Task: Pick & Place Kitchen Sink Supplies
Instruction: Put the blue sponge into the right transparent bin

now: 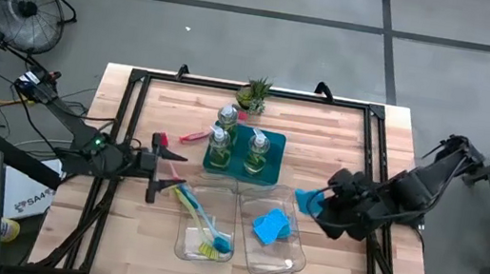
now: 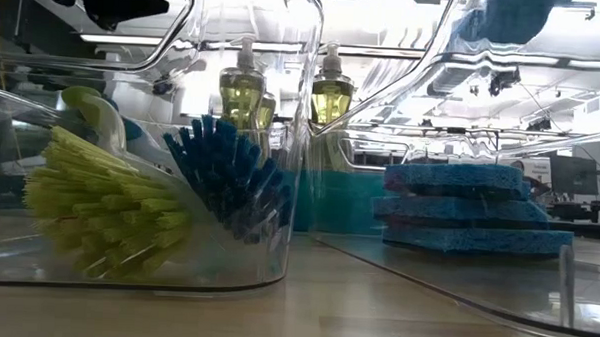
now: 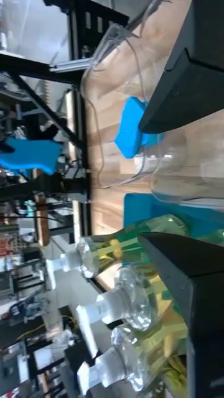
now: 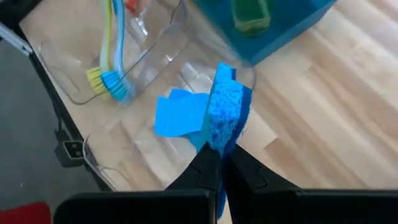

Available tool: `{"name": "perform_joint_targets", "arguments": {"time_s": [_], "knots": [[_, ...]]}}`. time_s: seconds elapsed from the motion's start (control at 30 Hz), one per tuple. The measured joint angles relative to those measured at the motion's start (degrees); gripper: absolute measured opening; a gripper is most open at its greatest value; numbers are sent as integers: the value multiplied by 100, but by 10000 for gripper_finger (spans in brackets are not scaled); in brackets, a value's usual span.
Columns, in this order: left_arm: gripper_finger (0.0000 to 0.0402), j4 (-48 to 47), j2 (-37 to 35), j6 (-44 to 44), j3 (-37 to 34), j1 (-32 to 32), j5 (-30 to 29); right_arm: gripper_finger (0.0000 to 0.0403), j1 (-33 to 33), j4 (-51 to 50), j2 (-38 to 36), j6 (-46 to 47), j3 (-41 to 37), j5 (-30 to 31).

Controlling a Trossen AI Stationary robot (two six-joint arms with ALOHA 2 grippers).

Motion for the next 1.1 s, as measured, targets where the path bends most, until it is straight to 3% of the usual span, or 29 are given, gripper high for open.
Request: {"name": "perform_joint_targets", "arguments": {"time_s": [0.53,0.83,1.0,1.1], "knots": [[266,193,-77,204,-74,2,101,0,-2,1637,394,-404,-23,-474],[266,196,-75,187,-74,2,175,0,-424,4776,353,-686,-1621,-1098],[266,195,-75,158,-74,2,277,0,-766,5810,351,-881,-2229,-1759],[266,195,-75,158,-74,2,277,0,-996,5924,348,-911,-2510,-2263]]}}
